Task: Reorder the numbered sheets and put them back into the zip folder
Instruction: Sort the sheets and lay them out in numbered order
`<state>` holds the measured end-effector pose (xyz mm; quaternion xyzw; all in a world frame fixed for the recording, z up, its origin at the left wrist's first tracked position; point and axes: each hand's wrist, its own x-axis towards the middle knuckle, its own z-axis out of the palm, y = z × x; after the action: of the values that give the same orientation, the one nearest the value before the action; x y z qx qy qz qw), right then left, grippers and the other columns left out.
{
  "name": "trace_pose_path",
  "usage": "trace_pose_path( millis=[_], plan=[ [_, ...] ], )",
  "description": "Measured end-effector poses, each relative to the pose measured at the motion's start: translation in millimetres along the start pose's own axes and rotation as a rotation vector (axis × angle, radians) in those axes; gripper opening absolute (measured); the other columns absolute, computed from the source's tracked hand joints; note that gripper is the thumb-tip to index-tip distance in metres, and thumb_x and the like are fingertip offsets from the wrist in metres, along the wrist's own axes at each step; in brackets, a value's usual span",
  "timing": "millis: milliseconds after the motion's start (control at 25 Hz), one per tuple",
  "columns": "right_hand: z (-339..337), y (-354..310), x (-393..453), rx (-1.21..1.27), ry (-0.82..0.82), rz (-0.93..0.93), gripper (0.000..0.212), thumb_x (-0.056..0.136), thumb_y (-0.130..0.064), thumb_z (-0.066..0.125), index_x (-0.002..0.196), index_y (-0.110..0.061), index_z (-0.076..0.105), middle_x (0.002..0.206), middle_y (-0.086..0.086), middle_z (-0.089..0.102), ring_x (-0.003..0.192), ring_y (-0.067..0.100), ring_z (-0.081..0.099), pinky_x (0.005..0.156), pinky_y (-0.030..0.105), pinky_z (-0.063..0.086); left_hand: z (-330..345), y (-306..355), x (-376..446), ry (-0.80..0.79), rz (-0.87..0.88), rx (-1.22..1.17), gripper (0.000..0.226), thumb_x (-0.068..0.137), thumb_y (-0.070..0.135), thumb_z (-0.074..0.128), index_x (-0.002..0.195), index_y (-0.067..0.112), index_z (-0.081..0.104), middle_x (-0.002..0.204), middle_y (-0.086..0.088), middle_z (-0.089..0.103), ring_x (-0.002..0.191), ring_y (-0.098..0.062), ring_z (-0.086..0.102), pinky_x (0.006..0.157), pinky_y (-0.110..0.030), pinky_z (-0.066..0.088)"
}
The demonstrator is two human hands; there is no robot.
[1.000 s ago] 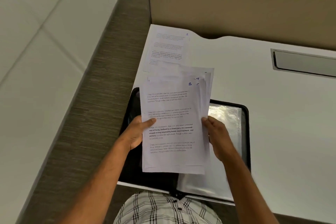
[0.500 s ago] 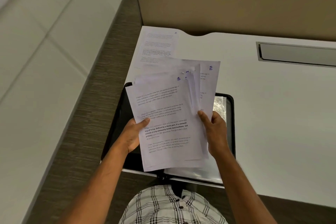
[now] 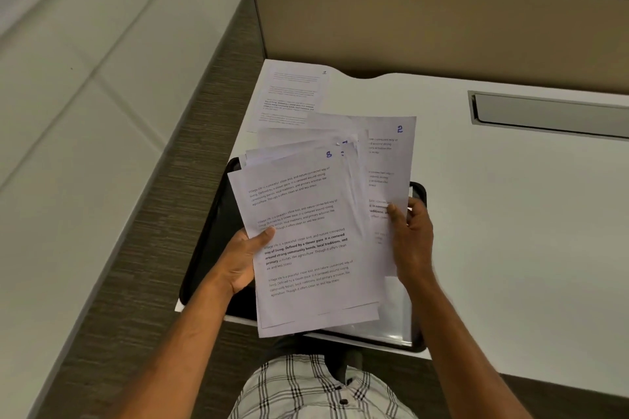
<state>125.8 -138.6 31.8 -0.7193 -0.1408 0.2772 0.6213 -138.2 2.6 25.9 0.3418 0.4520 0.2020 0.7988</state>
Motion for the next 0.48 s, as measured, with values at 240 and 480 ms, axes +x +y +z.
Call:
trace_pose_path(
  millis=[240,480],
  plan=[
    [11,-9,94,-0.192,0.148,-0.073,0.020,0.102,-0.026,0.067,0.118,-0.015,0.062,0.110,0.004,0.072,0.084,0.006,0.066,0.072,0.017,0.053,-8,26,34,0.123,0.012,0.005,0.023,0.099,0.007,0.059,0.120,0.010,0.069,0.118,-0.015,0.074,0.105,-0.030,0.073,0.079,-0.041,0.063],
    [38,-11,205,-0.266,0.237,-0.072,0.035,0.102,-0.028,0.067,0.129,-0.007,0.059,0.122,0.009,0.068,0.108,0.026,0.067,0.085,0.028,0.048,-29,56,82,0.153,-0.056,0.051,0.026,0.099,0.008,0.060,0.124,0.009,0.067,0.119,-0.014,0.074,0.108,-0.031,0.072,0.082,-0.043,0.062]
  ],
)
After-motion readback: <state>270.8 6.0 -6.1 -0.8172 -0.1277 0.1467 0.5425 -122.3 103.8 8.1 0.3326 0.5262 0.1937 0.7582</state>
